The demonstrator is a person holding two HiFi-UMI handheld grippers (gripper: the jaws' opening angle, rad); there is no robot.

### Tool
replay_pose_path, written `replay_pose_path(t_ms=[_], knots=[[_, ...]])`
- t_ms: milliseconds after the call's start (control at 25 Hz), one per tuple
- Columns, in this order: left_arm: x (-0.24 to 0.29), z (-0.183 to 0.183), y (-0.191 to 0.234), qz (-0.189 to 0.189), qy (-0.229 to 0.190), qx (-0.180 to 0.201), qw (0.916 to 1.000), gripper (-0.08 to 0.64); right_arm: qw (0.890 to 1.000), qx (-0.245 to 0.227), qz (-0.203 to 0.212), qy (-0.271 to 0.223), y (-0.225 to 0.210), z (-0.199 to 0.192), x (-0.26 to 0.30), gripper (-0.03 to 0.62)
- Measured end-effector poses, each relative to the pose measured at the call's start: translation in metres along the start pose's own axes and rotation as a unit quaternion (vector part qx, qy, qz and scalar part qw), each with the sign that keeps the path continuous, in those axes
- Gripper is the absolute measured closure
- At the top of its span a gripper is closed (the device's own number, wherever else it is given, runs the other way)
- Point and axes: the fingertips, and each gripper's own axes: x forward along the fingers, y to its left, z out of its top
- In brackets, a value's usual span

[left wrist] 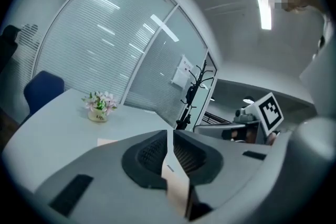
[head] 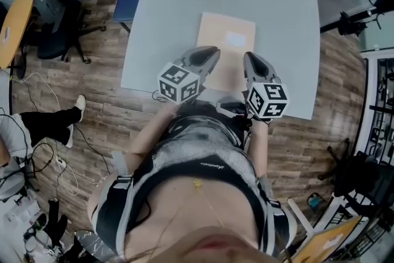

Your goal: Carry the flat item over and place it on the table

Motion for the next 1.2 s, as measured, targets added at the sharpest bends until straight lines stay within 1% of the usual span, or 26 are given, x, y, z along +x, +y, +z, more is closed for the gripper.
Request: replay_pose_path(t_ms=[120,280,480,640,840,1040,1200], knots=[[-0.006,0.031,-0.017,-0.012,-0.034,0.030,0.9989,0.528,0.999,0.000,0.017,-0.033,0.011,0.024,-0.008,0.578],[-0.013,0.069,-0.037,-0.030,-0.085,0.044,0.9950,0.528,0.996,-0.011,0.037,-0.078,0.020,0.052,-0.017,0.581],[-0.023,0.094,-0.051,-0.040,-0.115,0.073,0.9899,0.528,0.989,-0.040,0.057,-0.132,0.037,0.086,-0.034,0.583],[-0.028,0.100,-0.058,-0.039,-0.120,0.098,0.9872,0.528,0.983,-0.041,0.075,-0.162,0.045,0.101,-0.045,0.583],[-0.032,0.106,-0.063,-0.036,-0.131,0.115,0.9841,0.528,0.981,-0.047,0.088,-0.165,0.053,0.108,-0.047,0.583],[-0.030,0.099,-0.064,-0.028,-0.119,0.122,0.9850,0.540,0.980,-0.041,0.100,-0.169,0.053,0.106,-0.046,0.588],[-0.031,0.097,-0.063,-0.023,-0.117,0.119,0.9857,0.548,0.978,-0.040,0.107,-0.172,0.055,0.104,-0.049,0.589]])
